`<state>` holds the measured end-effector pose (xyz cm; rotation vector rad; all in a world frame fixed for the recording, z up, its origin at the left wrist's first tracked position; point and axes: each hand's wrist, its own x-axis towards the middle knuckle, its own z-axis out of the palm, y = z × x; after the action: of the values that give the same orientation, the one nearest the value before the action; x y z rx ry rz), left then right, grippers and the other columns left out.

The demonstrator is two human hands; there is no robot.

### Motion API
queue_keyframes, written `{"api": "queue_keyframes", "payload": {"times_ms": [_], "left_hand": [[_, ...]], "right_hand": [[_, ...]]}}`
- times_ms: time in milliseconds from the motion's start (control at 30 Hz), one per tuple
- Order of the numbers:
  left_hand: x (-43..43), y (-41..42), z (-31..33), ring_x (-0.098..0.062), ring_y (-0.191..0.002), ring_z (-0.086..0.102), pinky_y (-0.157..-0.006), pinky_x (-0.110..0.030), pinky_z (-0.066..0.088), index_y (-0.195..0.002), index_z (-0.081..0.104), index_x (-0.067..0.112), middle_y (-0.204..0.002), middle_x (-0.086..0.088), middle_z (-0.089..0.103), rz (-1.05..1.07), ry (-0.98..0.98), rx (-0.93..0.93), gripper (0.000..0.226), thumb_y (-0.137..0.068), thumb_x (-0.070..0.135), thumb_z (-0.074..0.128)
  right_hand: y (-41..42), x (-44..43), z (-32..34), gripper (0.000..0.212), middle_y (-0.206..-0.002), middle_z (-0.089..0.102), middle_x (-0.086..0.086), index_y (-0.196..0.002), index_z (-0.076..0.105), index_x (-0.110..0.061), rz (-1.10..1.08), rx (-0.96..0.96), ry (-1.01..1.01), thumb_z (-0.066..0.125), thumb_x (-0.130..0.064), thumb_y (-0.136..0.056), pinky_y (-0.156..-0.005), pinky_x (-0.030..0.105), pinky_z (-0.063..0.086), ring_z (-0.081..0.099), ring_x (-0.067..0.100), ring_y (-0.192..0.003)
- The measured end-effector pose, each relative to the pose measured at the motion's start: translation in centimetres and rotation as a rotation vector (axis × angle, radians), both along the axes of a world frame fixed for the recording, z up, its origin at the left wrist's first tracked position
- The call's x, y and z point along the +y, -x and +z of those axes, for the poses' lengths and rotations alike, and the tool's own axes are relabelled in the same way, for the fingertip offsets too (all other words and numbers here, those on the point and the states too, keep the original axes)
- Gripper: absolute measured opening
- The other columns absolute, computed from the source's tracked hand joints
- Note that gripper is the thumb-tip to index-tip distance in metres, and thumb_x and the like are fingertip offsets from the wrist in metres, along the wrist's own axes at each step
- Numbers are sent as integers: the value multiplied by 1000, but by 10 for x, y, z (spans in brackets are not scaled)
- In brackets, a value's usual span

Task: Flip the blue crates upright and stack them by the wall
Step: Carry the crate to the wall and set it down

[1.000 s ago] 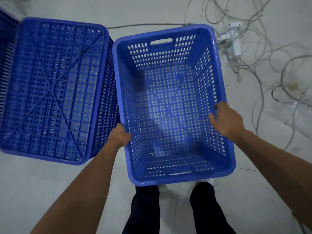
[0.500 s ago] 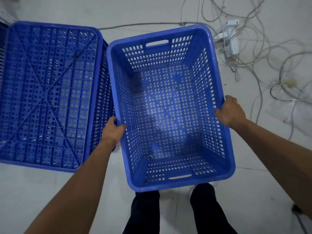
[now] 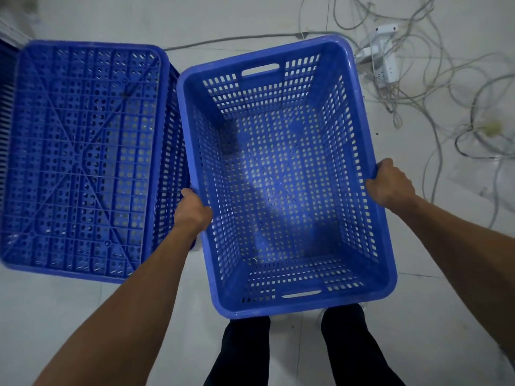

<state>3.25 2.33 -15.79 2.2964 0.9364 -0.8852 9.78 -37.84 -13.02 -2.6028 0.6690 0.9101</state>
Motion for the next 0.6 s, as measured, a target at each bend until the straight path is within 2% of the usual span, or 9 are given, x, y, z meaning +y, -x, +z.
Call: {"api": "queue_keyframes", "payload": {"times_ms": [100,233,400,467,533,600], "left_hand": [[2,4,11,-15,-65,50,-58,-35,47,-139,28,1,-79,0,47,-14,-40,-3,57,-91,12,58],[1,5,43,-18,-64,50,-49,-32,42,-128,36,3,-79,-4,48,-59,-37,-17,42,-92,11,55],[-5,4,114,-18,-65,49,-47,-30,39,-127,38,1,-81,-4,47,-104,-26,34,43,-92,18,57],[-6,7,146,-18,-64,49,-46,-29,37,-126,38,3,-80,-4,47,-134,-28,30,41,-93,22,56],[-11,10,193,-20,-65,51,-49,-31,41,-120,40,6,-81,-7,50,-132,-17,28,35,-95,25,55],[-16,14,238,-22,-66,52,-54,-35,45,-113,42,7,-83,-9,53,-119,-12,14,28,-95,25,55]], "right_hand": [[15,2,5,34,-105,59,17,-115,41,-3,93,-35,58,53,-26,-93,-70,40,43,59,39,-89],[33,-5,26,28,-88,52,10,-111,41,-1,66,-112,24,50,-23,-96,-64,37,39,51,30,-71],[47,-16,94,22,-73,47,4,-101,38,-5,22,-156,20,47,-24,-95,-59,34,35,45,24,-58],[51,-21,123,21,-71,51,6,-95,35,-7,29,-199,31,46,-25,-96,-56,35,34,44,23,-55],[57,-22,165,24,-84,60,15,-97,38,-5,5,-227,46,44,-29,-98,-60,39,41,54,31,-66],[62,-22,206,31,-101,62,22,-106,42,-2,-43,-252,48,44,-32,-99,-74,45,47,62,41,-88]]}}
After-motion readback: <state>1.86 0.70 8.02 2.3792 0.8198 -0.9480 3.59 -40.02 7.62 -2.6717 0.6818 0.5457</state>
